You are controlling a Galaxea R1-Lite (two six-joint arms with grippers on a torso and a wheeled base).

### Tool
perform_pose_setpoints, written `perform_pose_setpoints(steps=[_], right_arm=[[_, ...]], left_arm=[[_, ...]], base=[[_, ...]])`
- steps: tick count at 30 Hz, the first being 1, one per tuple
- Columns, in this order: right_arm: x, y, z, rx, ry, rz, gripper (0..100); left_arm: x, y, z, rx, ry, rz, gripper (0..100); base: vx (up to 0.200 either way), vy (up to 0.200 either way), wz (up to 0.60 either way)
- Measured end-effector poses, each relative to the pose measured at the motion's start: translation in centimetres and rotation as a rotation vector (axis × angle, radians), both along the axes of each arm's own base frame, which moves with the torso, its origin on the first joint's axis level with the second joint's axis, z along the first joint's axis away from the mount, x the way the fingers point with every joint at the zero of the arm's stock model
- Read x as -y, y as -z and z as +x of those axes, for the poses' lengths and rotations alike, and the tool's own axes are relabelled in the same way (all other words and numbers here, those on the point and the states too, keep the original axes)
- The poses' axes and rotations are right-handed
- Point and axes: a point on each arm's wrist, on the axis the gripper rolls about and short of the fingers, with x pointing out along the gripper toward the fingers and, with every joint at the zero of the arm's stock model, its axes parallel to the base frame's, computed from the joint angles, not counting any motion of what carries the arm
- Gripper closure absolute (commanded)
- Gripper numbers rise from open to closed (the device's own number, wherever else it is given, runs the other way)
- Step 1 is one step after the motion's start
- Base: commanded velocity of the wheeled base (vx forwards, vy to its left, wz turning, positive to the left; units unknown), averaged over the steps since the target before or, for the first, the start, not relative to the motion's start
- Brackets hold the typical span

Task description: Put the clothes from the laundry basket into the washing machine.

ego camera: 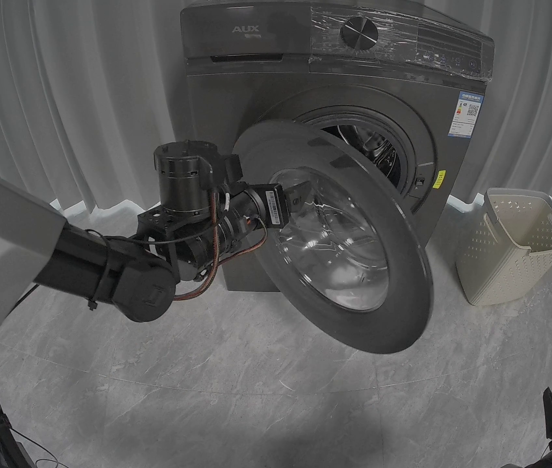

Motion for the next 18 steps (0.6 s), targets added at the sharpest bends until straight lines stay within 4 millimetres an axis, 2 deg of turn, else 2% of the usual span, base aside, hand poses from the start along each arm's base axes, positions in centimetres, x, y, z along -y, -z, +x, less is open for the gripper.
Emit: perform_pose_setpoints(steps=[4, 8, 13, 18], right_arm=[[0.0, 0.0, 0.0, 0.0, 0.0, 0.0, 0], [0.0, 0.0, 0.0, 0.0, 0.0, 0.0, 0], [0.0, 0.0, 0.0, 0.0, 0.0, 0.0, 0], [0.0, 0.0, 0.0, 0.0, 0.0, 0.0, 0]], left_arm=[[-0.1, 1.6, 0.1, -0.042, -0.018, 0.023, 0], [-1.1, 2.7, -1.1, -0.09, -0.034, 0.057, 0], [-3.8, 2.6, -5.0, -0.125, -0.054, 0.099, 0], [-7.4, 1.4, -10.3, -0.107, -0.082, 0.128, 0]], base=[[0.0, 0.0, 0.0], [0.0, 0.0, 0.0], [0.0, 0.0, 0.0], [0.0, 0.0, 0.0]])
